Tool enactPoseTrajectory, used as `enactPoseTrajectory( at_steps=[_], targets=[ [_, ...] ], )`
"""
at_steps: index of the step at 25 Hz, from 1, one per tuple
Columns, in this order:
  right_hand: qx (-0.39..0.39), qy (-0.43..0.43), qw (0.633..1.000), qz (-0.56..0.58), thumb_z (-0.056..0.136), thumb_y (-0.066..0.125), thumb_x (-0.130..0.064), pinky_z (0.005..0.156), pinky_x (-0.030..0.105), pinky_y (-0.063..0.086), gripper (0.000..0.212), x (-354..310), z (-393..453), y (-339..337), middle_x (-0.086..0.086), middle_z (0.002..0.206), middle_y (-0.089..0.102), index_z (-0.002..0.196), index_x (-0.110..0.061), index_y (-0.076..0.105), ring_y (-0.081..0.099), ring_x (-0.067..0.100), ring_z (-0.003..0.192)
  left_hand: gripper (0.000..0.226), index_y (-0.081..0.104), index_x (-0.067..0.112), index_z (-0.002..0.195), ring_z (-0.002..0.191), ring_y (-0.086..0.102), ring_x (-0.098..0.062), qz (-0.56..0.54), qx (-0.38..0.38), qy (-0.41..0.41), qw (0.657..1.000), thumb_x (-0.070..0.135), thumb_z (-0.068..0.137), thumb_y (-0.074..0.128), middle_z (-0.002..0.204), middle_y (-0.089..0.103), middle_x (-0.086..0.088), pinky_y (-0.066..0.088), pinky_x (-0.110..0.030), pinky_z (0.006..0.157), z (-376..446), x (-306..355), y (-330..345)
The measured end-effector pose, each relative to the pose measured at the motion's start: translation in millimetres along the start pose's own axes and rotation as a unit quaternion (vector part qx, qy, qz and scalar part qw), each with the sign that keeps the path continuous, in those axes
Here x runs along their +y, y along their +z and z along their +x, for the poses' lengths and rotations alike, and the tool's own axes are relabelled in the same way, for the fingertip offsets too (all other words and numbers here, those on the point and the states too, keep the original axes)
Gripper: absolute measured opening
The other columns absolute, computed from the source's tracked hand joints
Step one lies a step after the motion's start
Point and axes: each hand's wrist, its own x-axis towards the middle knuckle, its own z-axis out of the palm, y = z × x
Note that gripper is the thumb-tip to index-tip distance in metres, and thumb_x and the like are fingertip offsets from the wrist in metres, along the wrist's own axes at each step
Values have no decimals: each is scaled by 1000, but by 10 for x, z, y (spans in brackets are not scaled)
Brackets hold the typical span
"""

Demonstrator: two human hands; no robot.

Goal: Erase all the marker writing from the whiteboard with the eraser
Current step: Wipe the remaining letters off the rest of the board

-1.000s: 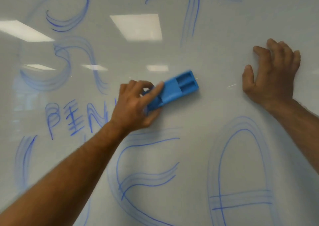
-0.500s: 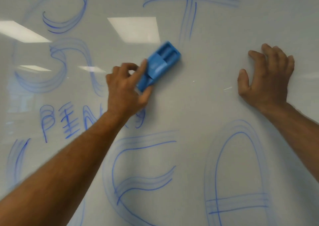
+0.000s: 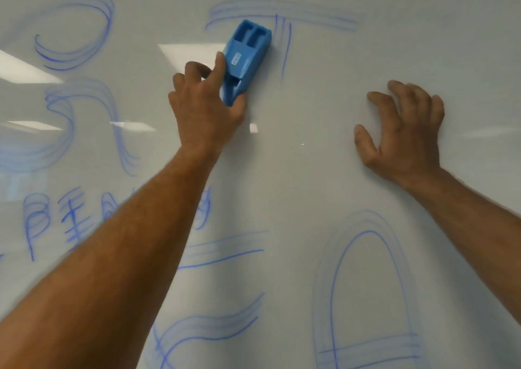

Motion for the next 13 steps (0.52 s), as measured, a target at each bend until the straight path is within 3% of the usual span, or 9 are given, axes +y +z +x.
enactPoseTrajectory(
  at_steps=[2, 3, 4, 6, 8, 10, 11, 13],
  targets=[
    [6, -10, 1000, -4, 87, 49, -49, 113, 65, 23, 61, 13, 4, 15, 17, 148, 46, 136, -13, 54, 40, 41, 137, 68, 43, 26, 152, 115, 47, -31, -6, -14, -87, 996, 45, 89, 64, 127, 50, -10, 38, -37, 90, 149, 116, 23],
    [8, -12, 1000, -4, 88, 49, -49, 113, 65, 23, 60, 18, -1, 26, 17, 148, 46, 136, -13, 54, 40, 41, 136, 69, 42, 25, 152, 116, 47, -32, -3, -17, -89, 996, 45, 90, 63, 128, 50, -10, 39, -39, 92, 179, 175, 40],
    [10, -13, 1000, -4, 88, 49, -49, 113, 66, 23, 60, 19, -9, 35, 17, 148, 47, 136, -13, 54, 40, 41, 136, 68, 44, 24, 152, 114, 48, -33, 3, -18, -62, 998, 45, 89, 63, 127, 51, -12, 40, -40, 91, 174, 239, 63],
    [12, -14, 1000, -4, 89, 50, -48, 113, 66, 23, 59, 19, -15, 41, 17, 148, 47, 136, -13, 54, 40, 42, 137, 67, 51, 17, 146, 105, 53, -40, 10, -8, 69, 998, 43, 86, 62, 121, 56, -16, 42, -42, 81, 81, 407, 147],
    [10, -16, 1000, -5, 89, 49, -48, 113, 66, 23, 60, 20, -8, 34, 17, 149, 46, 137, -13, 54, 40, 42, 136, 67, 57, 11, 140, 93, 57, -41, 17, 5, 228, 973, 44, 82, 57, 113, 61, -18, 39, -39, 73, -38, 569, 239],
    [8, -19, 1000, -4, 89, 48, -48, 113, 66, 24, 60, 25, -1, 29, 18, 148, 46, 137, -12, 53, 40, 42, 136, 68, 58, 8, 139, 89, 57, -39, 27, -17, 325, 945, 44, 81, 52, 110, 62, -19, 40, -39, 71, -87, 656, 276],
    [7, -20, 1000, -3, 89, 48, -49, 113, 66, 24, 61, 27, -2, 29, 18, 148, 46, 137, -11, 54, 40, 42, 136, 68, 58, 7, 138, 87, 57, -40, 31, -19, 335, 942, 43, 81, 52, 109, 62, -19, 42, -40, 71, -62, 642, 290],
    [11, -18, 1000, -3, 89, 49, -49, 113, 66, 24, 60, 33, -9, 35, 17, 149, 47, 137, -13, 55, 41, 42, 137, 66, 60, 7, 136, 85, 58, -43, 42, 8, 270, 962, 41, 81, 55, 107, 63, -22, 48, -44, 69, 67, 529, 286]
  ],
)
